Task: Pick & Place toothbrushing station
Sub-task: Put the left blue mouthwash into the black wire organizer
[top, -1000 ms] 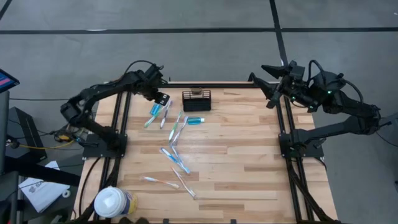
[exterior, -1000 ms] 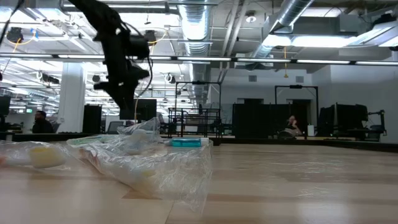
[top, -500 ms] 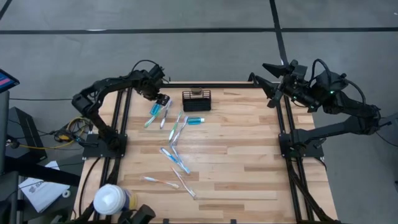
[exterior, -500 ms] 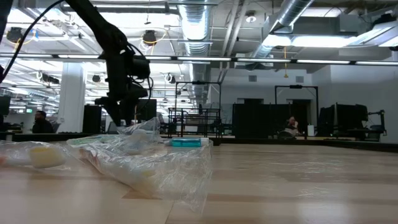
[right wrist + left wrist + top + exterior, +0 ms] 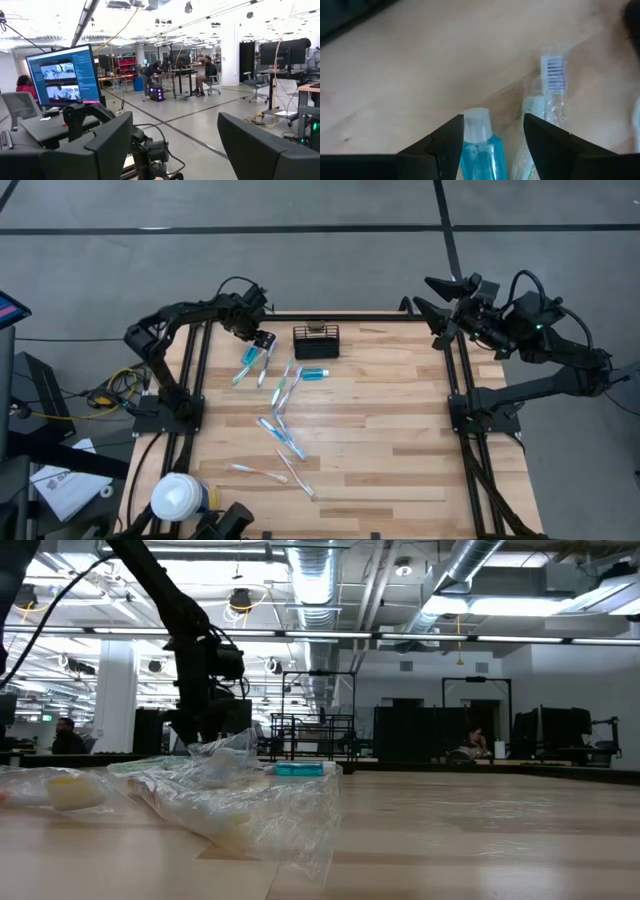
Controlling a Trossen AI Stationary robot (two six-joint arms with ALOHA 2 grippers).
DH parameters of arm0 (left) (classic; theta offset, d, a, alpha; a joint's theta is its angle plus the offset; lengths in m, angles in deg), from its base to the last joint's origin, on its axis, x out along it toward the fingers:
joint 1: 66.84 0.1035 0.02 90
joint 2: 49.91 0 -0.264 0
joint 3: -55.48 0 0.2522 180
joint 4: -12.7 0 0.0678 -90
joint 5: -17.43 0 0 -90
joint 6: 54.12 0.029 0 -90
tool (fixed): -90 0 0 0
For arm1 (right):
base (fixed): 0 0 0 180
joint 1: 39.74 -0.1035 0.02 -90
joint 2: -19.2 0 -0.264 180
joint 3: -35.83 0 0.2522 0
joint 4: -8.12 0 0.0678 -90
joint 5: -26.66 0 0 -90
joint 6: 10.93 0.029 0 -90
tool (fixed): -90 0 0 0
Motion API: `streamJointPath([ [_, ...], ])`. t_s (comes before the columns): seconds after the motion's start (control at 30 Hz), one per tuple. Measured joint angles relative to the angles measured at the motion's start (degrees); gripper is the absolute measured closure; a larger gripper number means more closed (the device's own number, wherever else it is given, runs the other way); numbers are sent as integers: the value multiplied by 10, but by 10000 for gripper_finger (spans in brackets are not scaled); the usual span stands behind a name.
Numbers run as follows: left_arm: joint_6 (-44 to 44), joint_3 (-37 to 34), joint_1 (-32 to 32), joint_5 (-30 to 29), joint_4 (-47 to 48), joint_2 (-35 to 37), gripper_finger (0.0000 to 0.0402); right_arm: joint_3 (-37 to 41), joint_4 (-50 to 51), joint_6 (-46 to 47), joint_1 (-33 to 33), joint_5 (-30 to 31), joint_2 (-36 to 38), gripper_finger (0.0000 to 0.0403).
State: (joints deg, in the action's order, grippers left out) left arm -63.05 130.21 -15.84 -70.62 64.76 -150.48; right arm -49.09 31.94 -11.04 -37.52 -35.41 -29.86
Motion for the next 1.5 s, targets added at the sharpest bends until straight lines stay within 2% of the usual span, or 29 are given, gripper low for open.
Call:
streamJointPath([
  [0.43, 25, 0, 2, -10, 4, -30, 218, 0, 1, 16, 0, 0, 0, 121],
  [0.73, 42, -32, 2, -15, -10, -27, 277, 0, 2, 16, 0, 0, 0, 121],
  [0.97, 42, -52, 2, -10, -24, -26, 287, 0, 2, 16, 0, 0, 0, 121],
  [1.1, 39, -54, 3, 1, -33, -25, 315, 0, 2, 16, 0, 0, 0, 121],
  [1.27, 35, -59, 3, 4, -58, 2, 316, 0, 1, 16, 0, 0, 0, 121],
  [1.5, 12, -59, 23, 58, -111, 87, 316, 0, -6, 11, 0, -1, 0, 121],
])
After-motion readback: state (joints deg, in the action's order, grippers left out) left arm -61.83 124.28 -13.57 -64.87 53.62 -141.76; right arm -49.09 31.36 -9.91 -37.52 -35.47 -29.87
